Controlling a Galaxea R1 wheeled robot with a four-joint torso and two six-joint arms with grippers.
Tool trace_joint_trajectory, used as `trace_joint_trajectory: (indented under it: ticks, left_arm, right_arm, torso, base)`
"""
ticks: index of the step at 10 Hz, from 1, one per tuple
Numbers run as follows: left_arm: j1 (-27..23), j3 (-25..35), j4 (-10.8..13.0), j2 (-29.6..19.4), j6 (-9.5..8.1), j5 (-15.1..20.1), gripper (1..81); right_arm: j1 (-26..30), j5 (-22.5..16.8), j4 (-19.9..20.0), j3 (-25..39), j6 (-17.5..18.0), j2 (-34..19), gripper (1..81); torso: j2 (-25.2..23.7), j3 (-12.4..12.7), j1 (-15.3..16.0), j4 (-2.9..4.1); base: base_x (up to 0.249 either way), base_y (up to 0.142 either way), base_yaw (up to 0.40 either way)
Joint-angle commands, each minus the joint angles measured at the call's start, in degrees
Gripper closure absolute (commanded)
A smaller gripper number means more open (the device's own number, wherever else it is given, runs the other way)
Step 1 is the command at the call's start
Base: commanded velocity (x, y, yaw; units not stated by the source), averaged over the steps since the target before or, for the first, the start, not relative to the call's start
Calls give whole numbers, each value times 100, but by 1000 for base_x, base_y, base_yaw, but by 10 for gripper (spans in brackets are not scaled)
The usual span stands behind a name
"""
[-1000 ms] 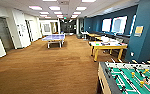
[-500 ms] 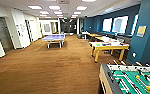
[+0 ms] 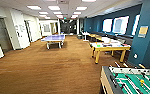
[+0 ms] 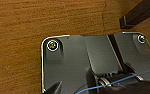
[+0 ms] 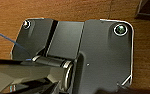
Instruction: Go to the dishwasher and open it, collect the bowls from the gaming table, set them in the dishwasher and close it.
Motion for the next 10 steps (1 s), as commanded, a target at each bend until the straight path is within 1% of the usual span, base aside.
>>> trace_joint_trajectory:
  ticks: [1, 10]
  left_arm:
    - [-242, -27, -29, -11, 27, 325, 10]
    - [-251, -27, -29, -20, 27, 325, 10]
  right_arm:
    - [211, -336, -11, 3, -14, 19, 10]
    - [220, -328, -11, 11, -14, 27, 10]
  torso:
    - [0, 0, 0, 0]
    - [-2, -2, -5, 0]
  base:
    - [157, 0, 0]
    - [157, 0, 0]
